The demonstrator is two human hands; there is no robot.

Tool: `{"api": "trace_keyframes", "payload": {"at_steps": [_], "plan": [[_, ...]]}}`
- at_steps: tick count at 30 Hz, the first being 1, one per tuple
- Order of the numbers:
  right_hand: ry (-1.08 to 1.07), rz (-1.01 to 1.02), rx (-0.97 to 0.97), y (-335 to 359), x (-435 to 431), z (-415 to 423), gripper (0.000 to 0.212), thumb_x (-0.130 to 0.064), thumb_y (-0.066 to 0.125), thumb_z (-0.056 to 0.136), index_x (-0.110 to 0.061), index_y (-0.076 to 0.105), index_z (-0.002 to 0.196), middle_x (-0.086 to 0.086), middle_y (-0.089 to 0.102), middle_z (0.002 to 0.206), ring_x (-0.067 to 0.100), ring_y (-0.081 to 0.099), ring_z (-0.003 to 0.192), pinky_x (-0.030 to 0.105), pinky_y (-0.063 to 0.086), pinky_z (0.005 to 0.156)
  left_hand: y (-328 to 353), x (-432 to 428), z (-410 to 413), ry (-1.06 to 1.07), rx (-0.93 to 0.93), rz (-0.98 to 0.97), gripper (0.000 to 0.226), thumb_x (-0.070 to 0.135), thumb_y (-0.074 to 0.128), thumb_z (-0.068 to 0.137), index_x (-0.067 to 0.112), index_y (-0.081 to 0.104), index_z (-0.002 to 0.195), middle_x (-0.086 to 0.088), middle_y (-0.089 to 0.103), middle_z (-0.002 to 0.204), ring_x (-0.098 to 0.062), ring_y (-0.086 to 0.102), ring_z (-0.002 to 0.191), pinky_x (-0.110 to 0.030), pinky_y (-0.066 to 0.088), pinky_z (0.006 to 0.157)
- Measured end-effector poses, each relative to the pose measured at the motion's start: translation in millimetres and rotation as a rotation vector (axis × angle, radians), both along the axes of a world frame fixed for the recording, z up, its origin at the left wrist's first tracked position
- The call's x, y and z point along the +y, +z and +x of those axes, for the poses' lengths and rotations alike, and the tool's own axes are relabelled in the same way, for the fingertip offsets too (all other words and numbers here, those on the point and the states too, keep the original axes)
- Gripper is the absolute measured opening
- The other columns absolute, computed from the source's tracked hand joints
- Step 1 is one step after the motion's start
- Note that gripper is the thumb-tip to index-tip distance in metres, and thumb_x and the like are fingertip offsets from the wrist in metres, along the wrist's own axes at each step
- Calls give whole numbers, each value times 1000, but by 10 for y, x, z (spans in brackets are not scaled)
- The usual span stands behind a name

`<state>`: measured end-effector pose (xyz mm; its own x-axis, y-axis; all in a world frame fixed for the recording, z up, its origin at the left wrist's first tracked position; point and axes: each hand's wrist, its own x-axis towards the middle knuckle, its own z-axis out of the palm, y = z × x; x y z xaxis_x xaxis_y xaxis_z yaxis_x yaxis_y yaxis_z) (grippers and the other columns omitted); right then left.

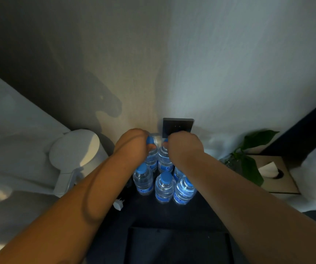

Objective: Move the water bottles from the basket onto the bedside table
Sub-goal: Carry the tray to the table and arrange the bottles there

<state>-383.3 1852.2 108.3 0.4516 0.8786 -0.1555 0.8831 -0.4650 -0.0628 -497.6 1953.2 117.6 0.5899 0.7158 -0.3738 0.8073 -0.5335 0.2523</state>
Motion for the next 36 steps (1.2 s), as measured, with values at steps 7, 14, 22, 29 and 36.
{"api": "trace_keyframes", "payload": {"at_steps": [7, 14, 22, 29, 36], "plan": [[58, 86, 7, -17, -93, 16, 25, -43, 53, 104, -22, 61, 91, 0, 58, 81, 25, 66, 91, 35, 42, 75, -99, -14, -109, -35, -122, 117, 32, 37, 65, 99, 7, 70, 111, -13, 69, 106, -22, 60, 88, -29, 41, 73], [102, 130, 30, -14, -114, 25, 30, -33, 61, 101, -14, 57, 123, 10, 69, 106, 32, 66, 98, 38, 51, 78, -154, -15, -142, -51, -181, 130, 32, 38, 68, 96, 9, 71, 109, -11, 69, 104, -25, 64, 91, -32, 50, 78], [33, 149, -87, -92, -76, 20, 46, -59, 57, 97, -15, 61, 110, 5, 68, 94, 27, 66, 89, 35, 41, 70, -187, -10, -222, -81, -277, 178, 37, 37, 69, 96, 5, 72, 114, -12, 69, 110, -25, 64, 97, -37, 50, 86], [127, 133, -8, -20, -105, 62, 32, -39, 60, 102, -18, 60, 126, 8, 69, 106, 30, 64, 99, 36, 48, 76, -183, -40, -197, -69, -271, 185, 32, 36, 67, 97, 6, 71, 106, -12, 69, 103, -25, 65, 92, -36, 51, 82], [82, 84, -23, -41, -63, 36, 35, -43, 57, 103, -12, 58, 120, 10, 67, 109, 31, 65, 101, 36, 42, 72, -155, -38, -177, -71, -268, 193, 35, 39, 68, 96, 8, 73, 112, -11, 71, 105, -23, 65, 91, -35, 52, 81]]}}
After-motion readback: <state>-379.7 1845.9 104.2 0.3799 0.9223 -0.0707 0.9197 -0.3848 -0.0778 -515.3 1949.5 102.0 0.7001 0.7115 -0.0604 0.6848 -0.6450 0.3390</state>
